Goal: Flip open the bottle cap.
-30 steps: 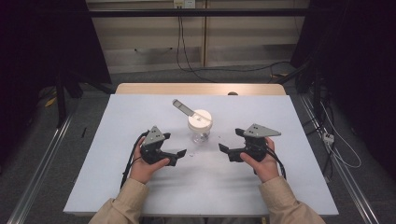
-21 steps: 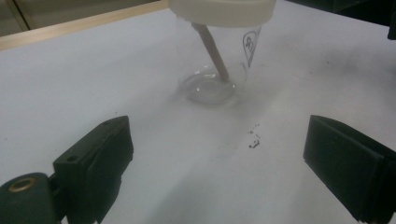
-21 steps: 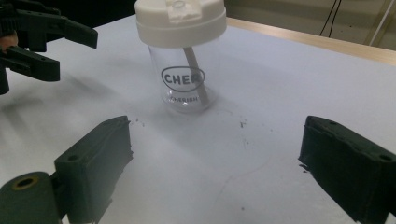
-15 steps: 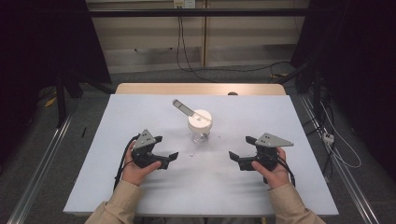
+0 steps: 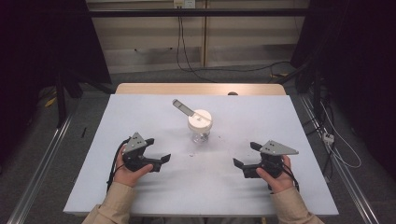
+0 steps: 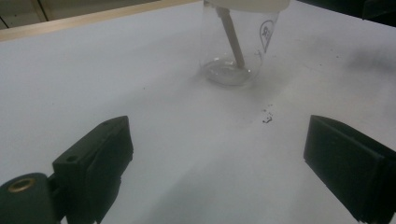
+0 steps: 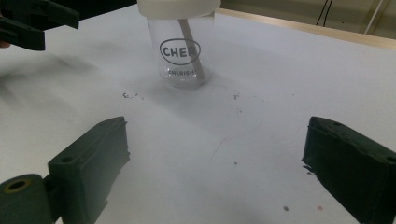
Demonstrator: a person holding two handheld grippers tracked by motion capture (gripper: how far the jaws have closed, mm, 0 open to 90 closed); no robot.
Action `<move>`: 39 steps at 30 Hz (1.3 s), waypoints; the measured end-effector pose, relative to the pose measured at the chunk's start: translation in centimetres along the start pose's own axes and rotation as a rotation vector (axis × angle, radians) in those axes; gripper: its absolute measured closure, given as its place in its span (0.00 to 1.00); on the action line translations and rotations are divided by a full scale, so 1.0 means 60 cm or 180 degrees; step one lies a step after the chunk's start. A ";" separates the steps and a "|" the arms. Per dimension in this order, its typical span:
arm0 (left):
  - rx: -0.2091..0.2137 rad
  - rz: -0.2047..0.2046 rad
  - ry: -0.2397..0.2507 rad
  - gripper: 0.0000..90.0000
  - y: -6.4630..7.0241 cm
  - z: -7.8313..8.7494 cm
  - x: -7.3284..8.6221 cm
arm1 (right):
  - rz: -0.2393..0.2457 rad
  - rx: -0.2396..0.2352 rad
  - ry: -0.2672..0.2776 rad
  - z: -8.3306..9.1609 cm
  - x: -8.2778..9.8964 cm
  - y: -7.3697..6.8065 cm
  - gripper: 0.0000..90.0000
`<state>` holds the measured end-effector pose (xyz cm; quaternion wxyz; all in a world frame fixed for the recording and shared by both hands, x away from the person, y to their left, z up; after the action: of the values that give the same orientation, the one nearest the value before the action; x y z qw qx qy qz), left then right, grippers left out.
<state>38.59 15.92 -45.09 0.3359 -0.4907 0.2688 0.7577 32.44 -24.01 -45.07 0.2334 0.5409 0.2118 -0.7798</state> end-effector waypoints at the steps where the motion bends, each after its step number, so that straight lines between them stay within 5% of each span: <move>1: -0.0007 -0.0013 -0.0011 0.09 -0.001 0.002 0.001 | 0.0005 0.0003 0.0007 0.002 0.001 0.000 0.07; 39: -0.0181 0.0095 0.0035 0.09 -0.032 0.067 0.027 | 0.0004 0.0178 -0.0039 0.054 0.036 0.016 0.07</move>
<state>37.38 20.48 -45.22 0.3091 -0.5001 0.2563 0.7673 29.93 -26.98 -46.11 0.2200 0.5426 0.1882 -0.7885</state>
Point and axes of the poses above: each handheld gripper's, and its own axes: z roughly backward along the jaws, x roughly out of its underside, y roughly to its right, the point moved 2 cm from there along -z, roughly forward along the jaws, and after that the axes turned 5 degrees about y, right-handed, at the moved point
